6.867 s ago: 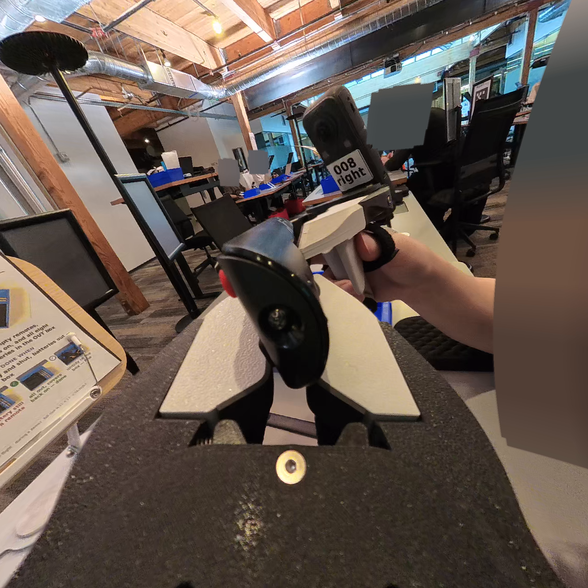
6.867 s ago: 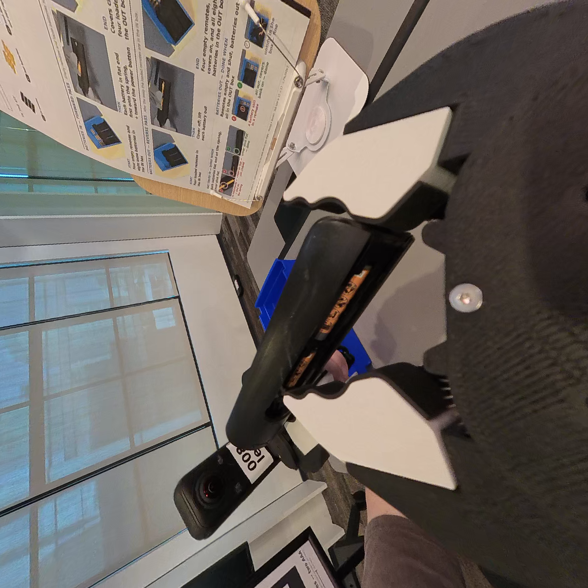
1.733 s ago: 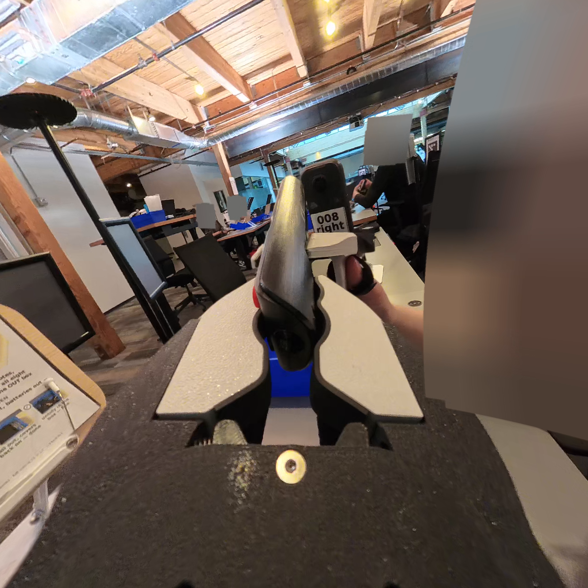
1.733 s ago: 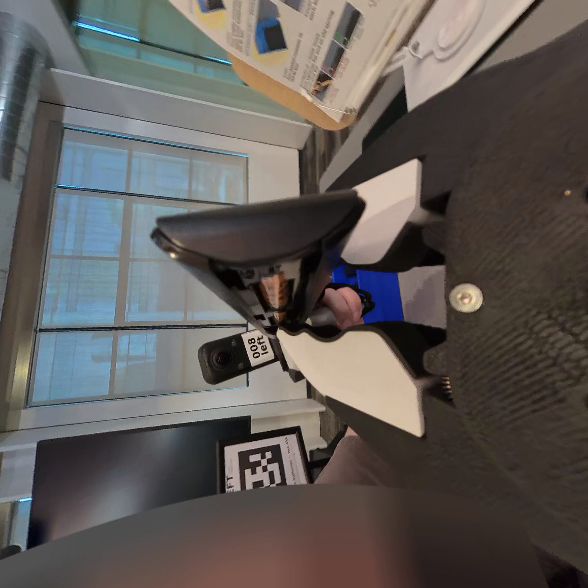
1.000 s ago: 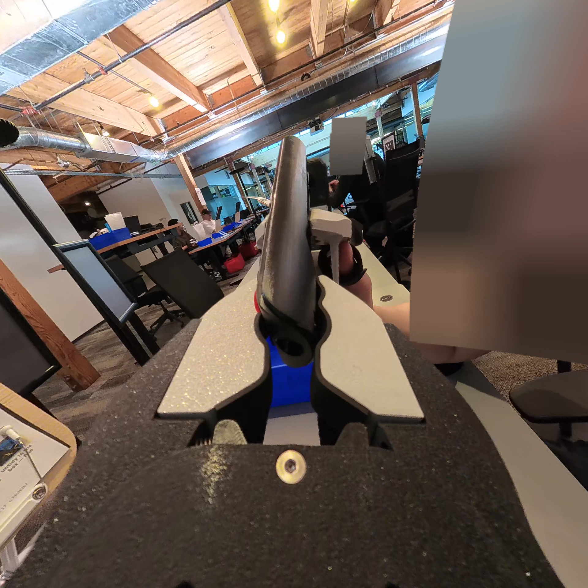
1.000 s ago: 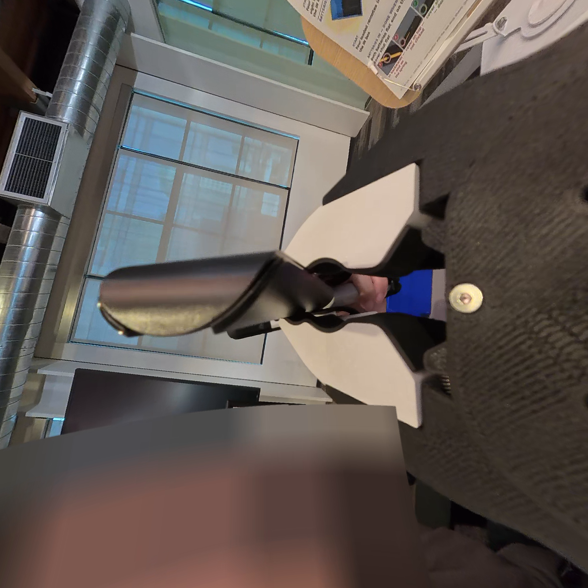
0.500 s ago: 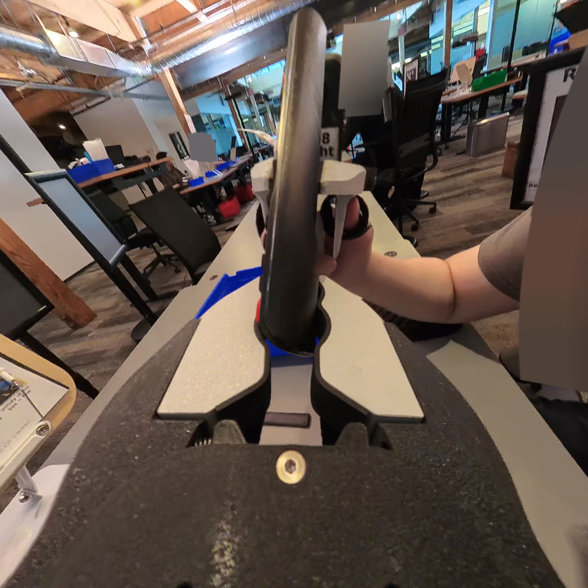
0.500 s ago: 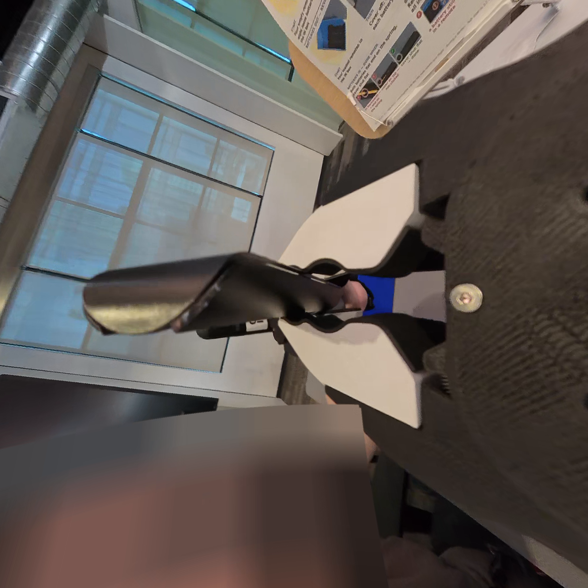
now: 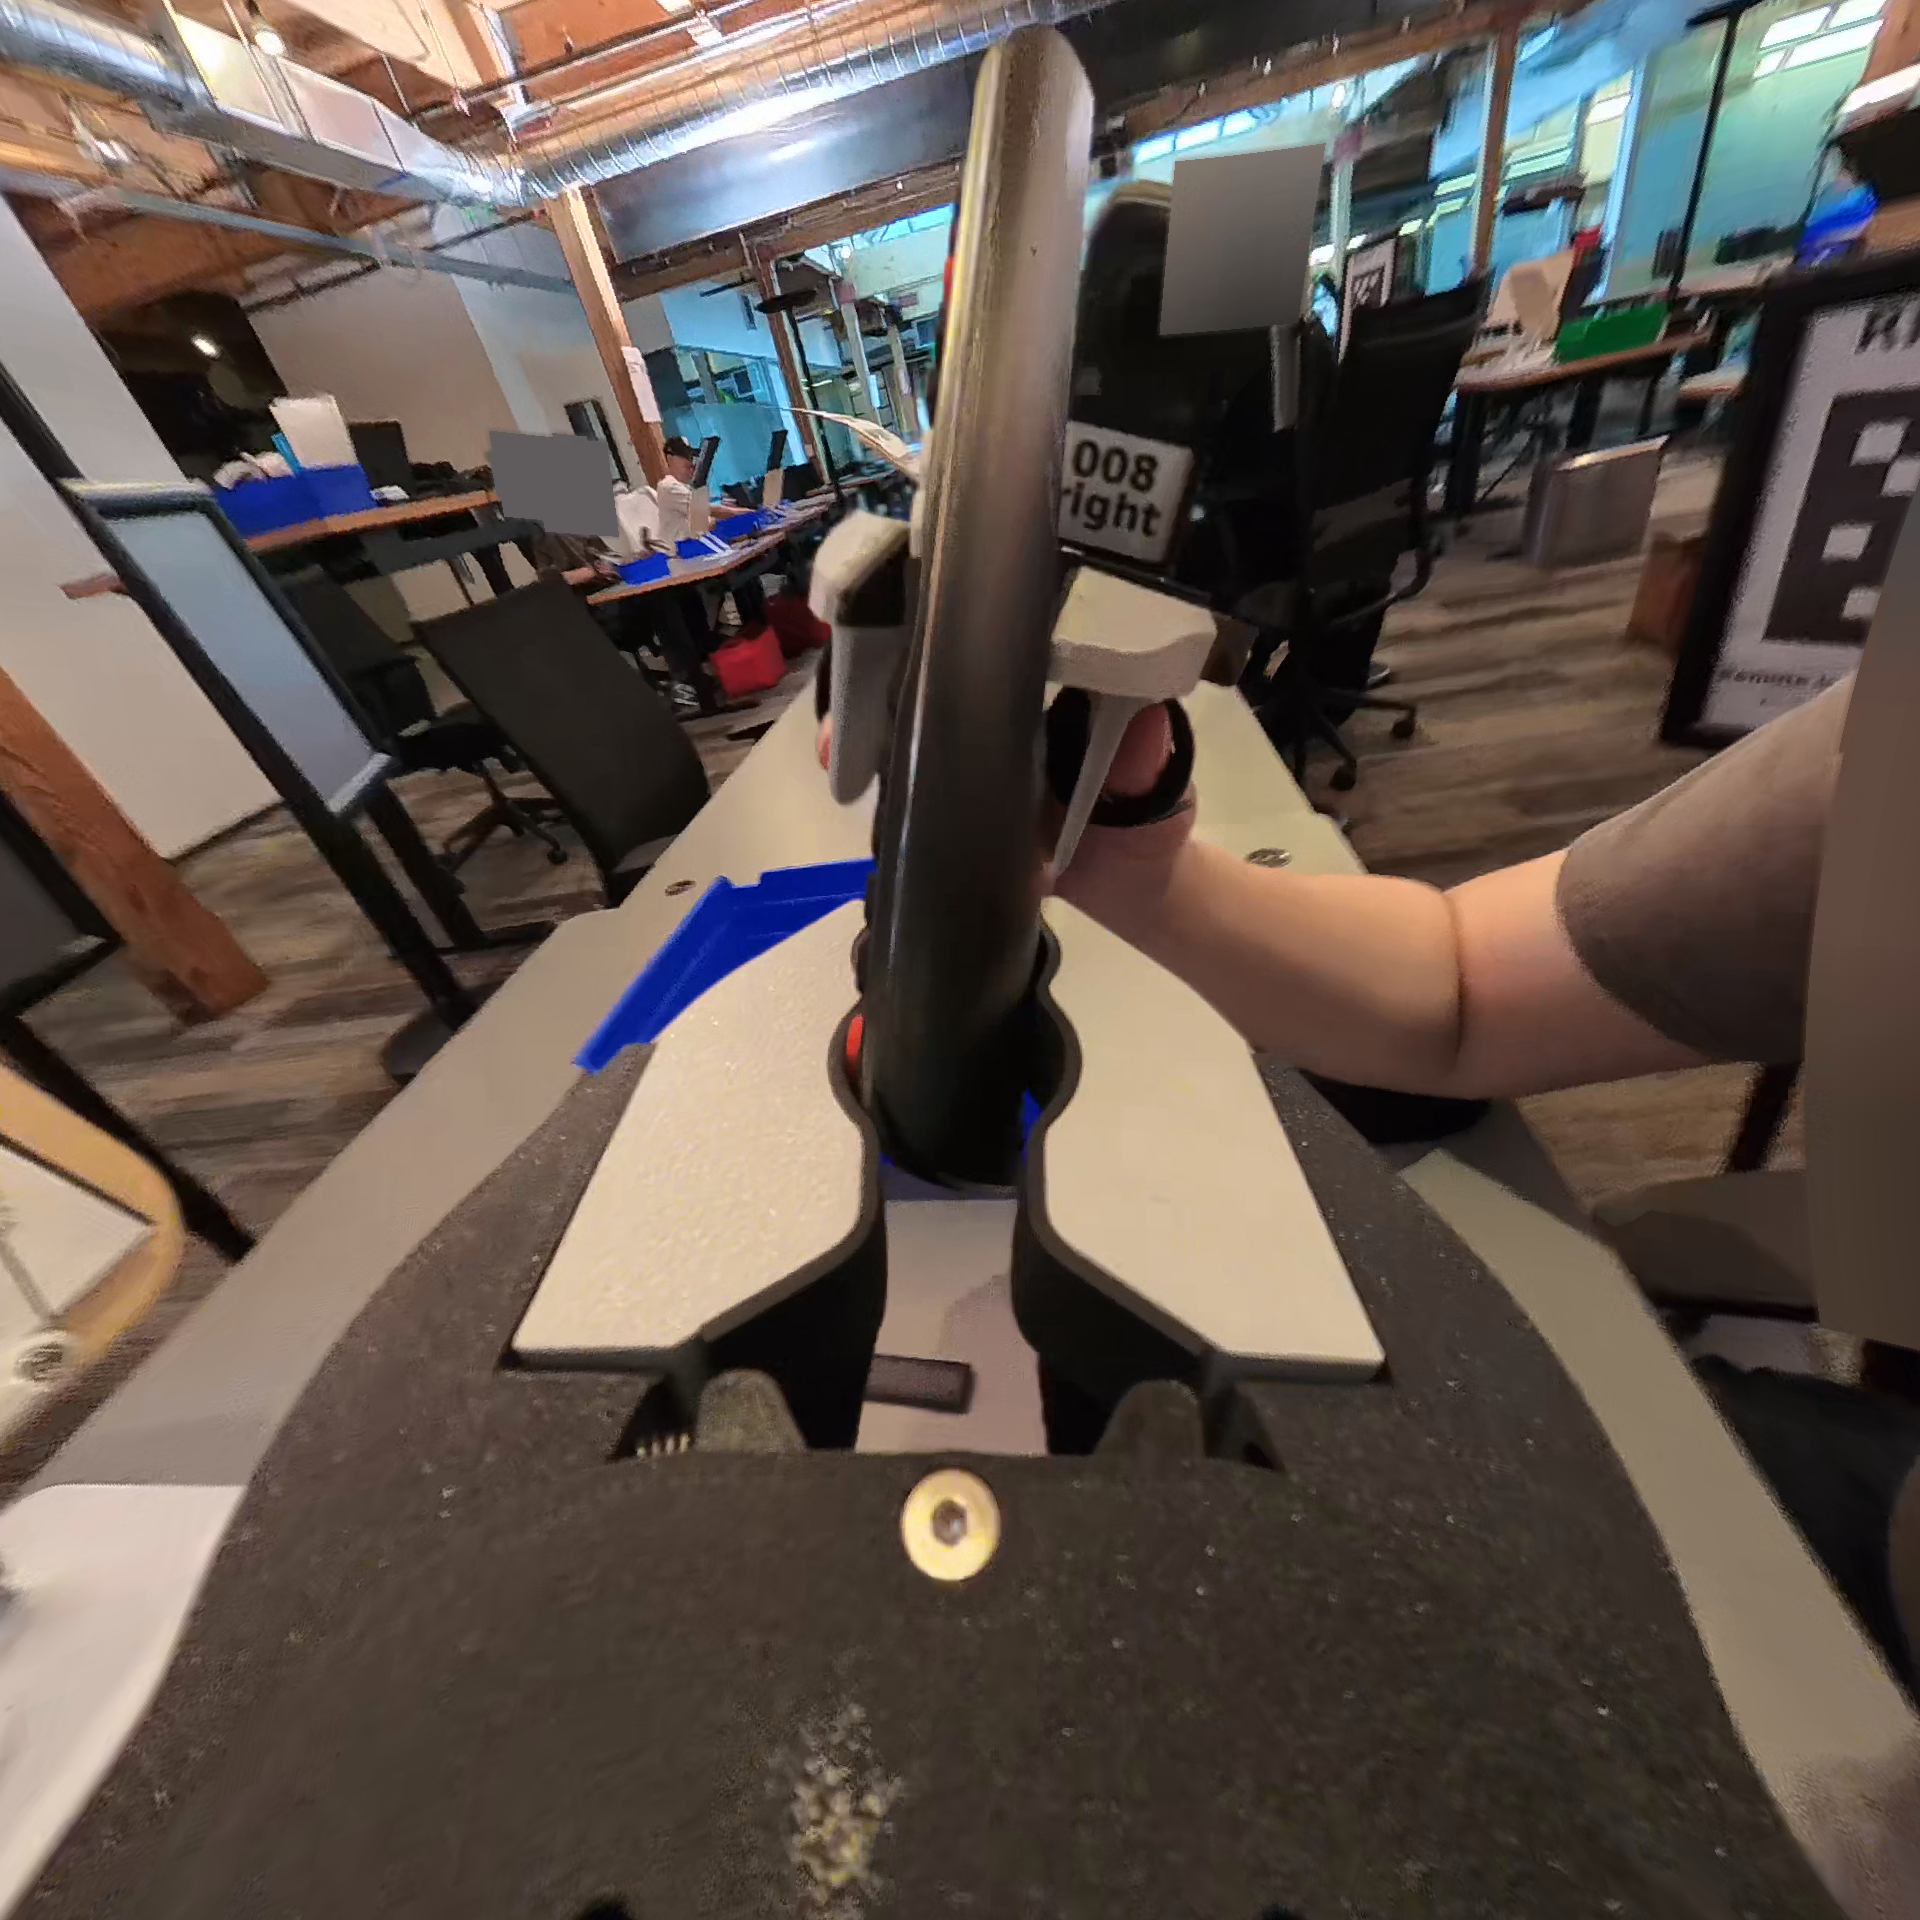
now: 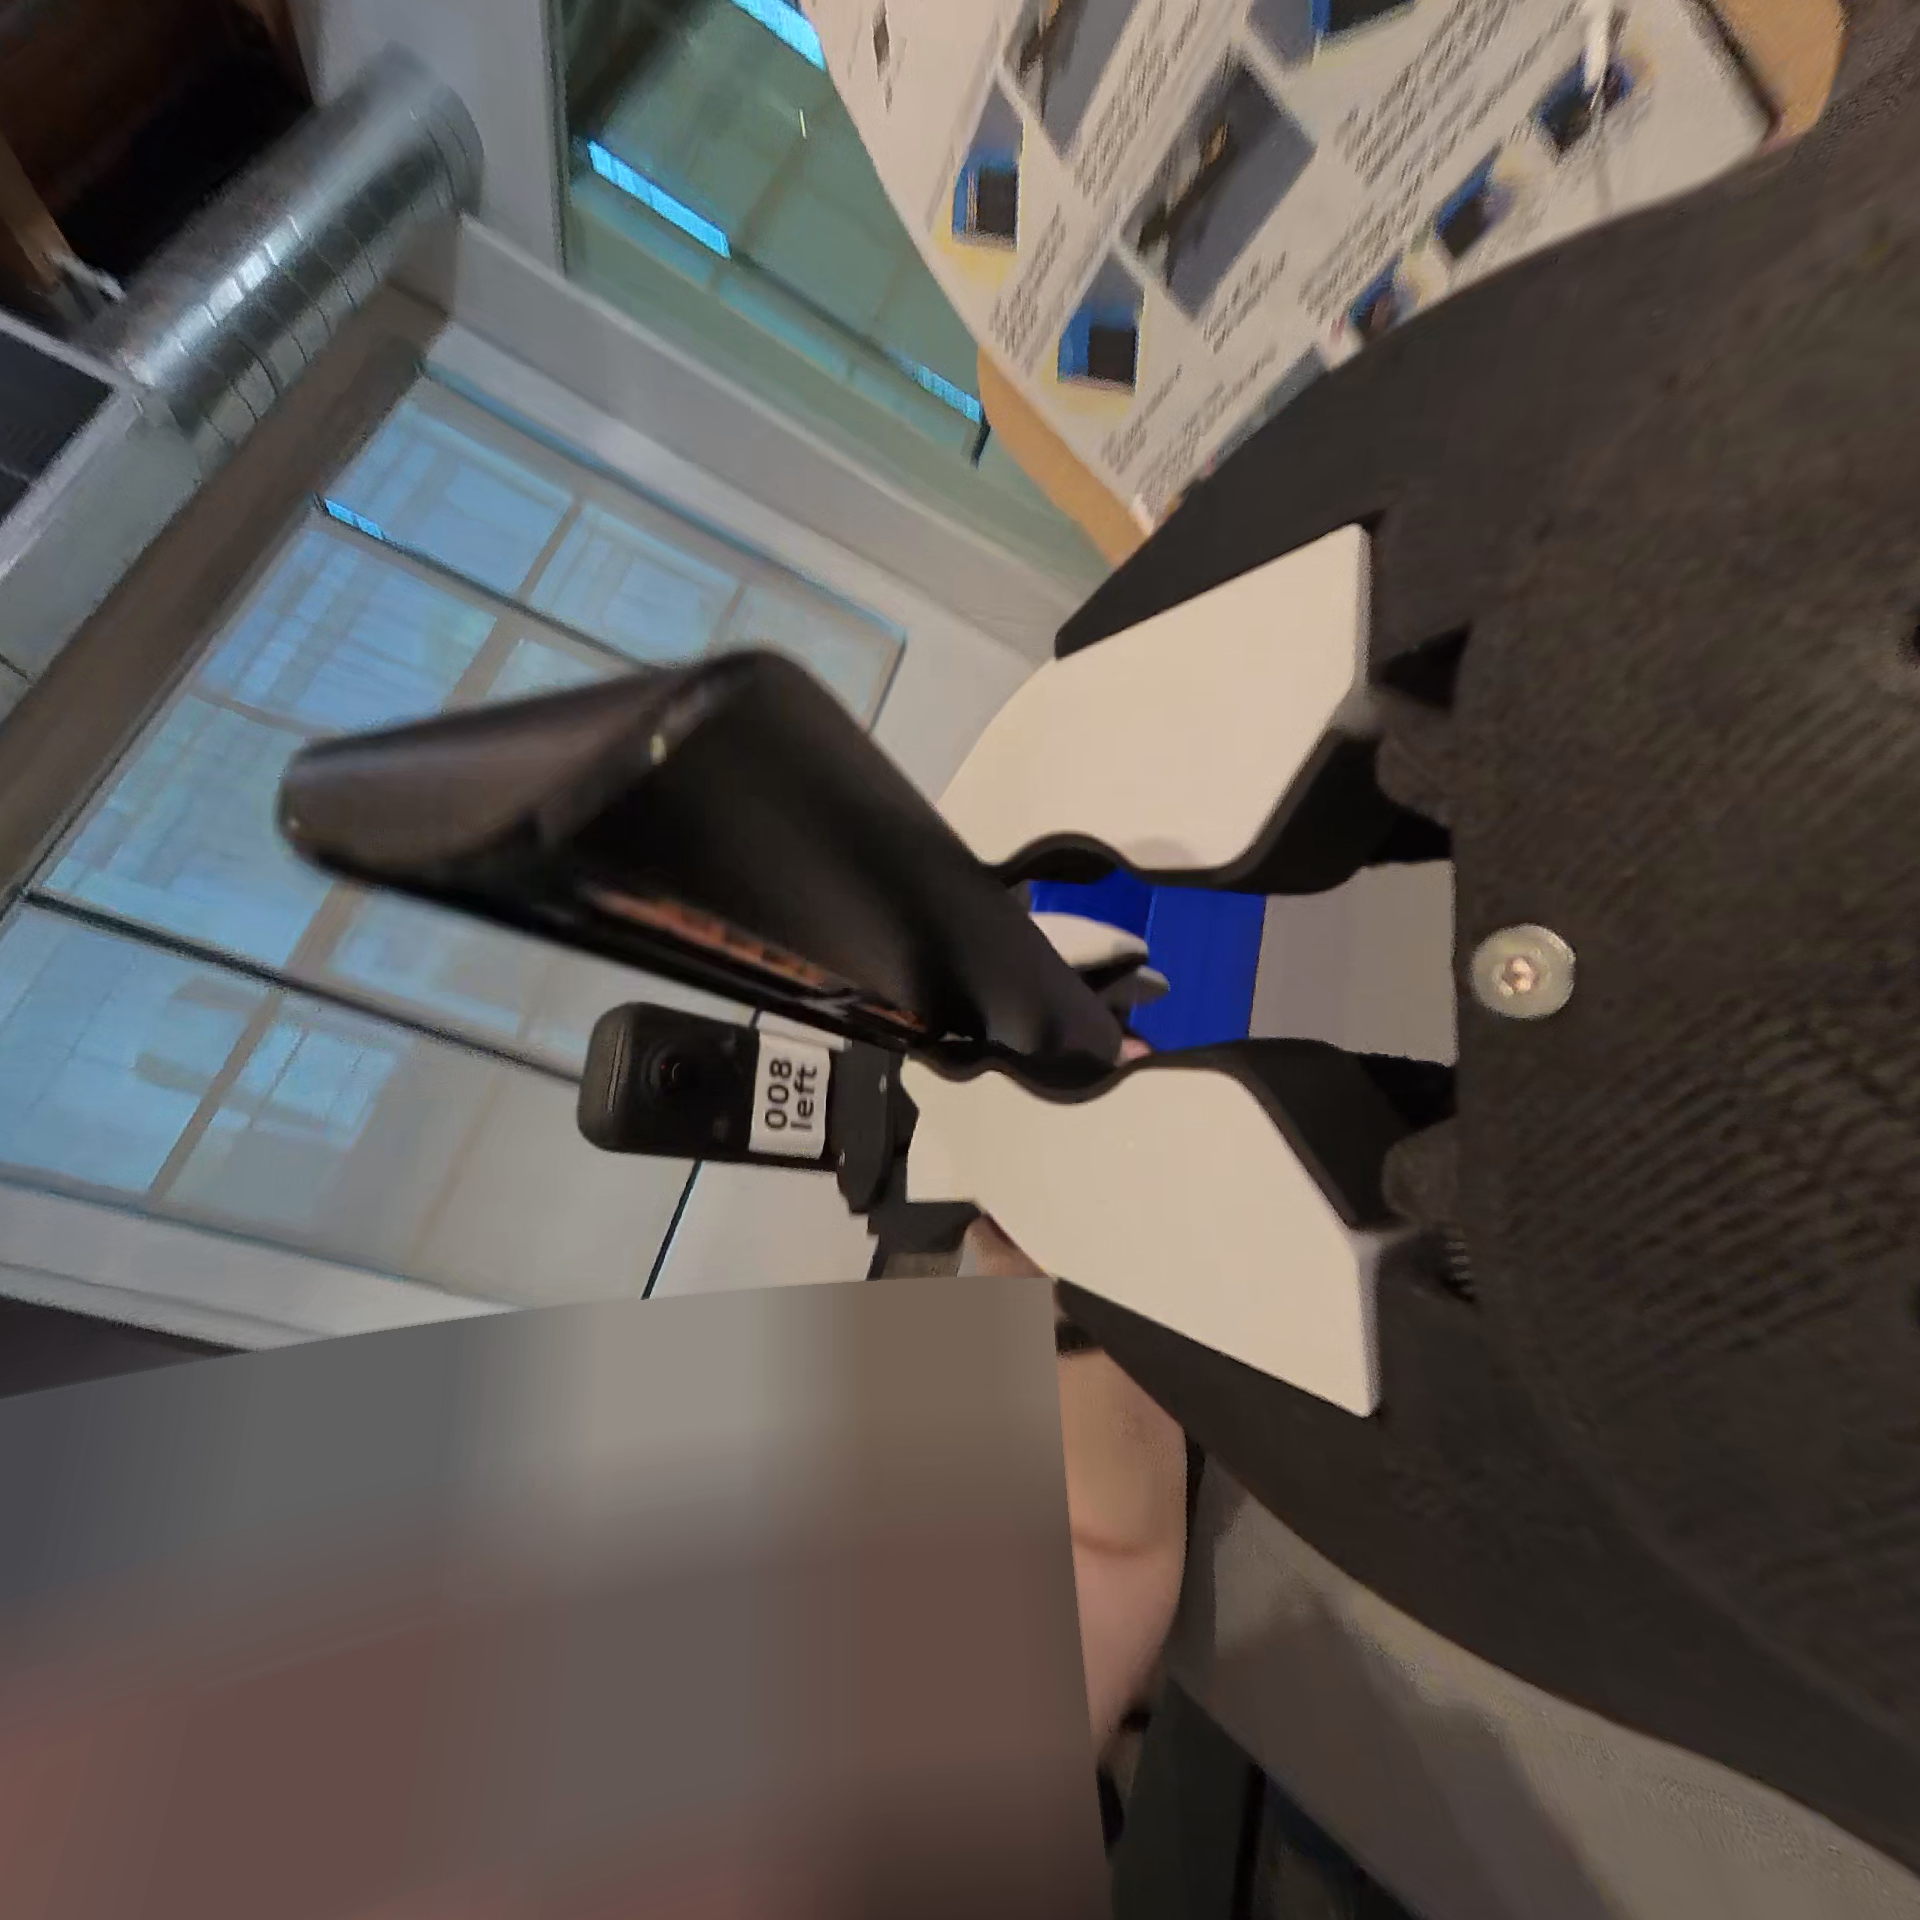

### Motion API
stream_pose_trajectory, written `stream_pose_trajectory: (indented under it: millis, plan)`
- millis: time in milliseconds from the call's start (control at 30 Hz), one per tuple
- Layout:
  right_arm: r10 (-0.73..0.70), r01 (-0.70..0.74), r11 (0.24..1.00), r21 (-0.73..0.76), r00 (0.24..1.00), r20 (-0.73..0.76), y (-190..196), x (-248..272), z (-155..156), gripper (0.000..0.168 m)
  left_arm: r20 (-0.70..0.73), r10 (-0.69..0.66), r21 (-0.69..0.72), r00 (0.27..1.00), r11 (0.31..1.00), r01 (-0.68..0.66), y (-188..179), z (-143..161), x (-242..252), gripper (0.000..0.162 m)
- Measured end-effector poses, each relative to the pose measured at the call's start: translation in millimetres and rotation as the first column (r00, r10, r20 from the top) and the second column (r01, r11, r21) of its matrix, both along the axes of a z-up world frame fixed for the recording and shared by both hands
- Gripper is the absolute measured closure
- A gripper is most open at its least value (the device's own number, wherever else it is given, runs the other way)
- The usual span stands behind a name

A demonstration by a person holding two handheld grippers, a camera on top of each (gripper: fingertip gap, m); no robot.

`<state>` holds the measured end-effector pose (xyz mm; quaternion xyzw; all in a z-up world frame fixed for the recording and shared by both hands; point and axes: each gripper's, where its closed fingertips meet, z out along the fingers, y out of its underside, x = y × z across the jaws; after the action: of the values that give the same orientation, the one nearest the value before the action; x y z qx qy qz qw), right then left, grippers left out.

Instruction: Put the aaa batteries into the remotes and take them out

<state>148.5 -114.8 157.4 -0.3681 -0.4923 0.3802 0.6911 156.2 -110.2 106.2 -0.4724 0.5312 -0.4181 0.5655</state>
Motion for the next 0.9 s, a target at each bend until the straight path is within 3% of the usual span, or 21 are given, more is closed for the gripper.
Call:
stream_pose_trajectory:
  millis: [100, 400, 767, 900]
  plan:
    - [-0.121, 0.123, 0.987, 0.101, 0.992, -0.027, 5.5, 3.1, 2.1, 0.131, 0.022, -0.024, -0.055, 0.999, 0.998, 0.026, 1.0, -1.7, 2.6, 0.138]
    - [-0.271, 0.267, 0.92, 0.286, 0.962, -0.029, 3.4, 2.0, 0.9, 0.119, 0.012, 0.041, 0.079, 0.999, 0.996, -0.042, 0.9, 2.7, -0.6, 0.138]
    - [-0.214, 0.211, 0.94, 0.269, 0.977, -0.019, -7.3, -0.2, 2.1, 0.119, -0.002, 0.092, 0.188, 0.996, 0.978, -0.09, 0.8, 4.2, -1.9, 0.138]
    - [-0.205, 0.205, 0.935, 0.288, 0.978, -0.03, -12.7, 1.0, 4.3, 0.128, -0.019, 0.099, 0.223, 0.995, 0.97, -0.092, -0.8, 2.2, -0.5, 0.138]
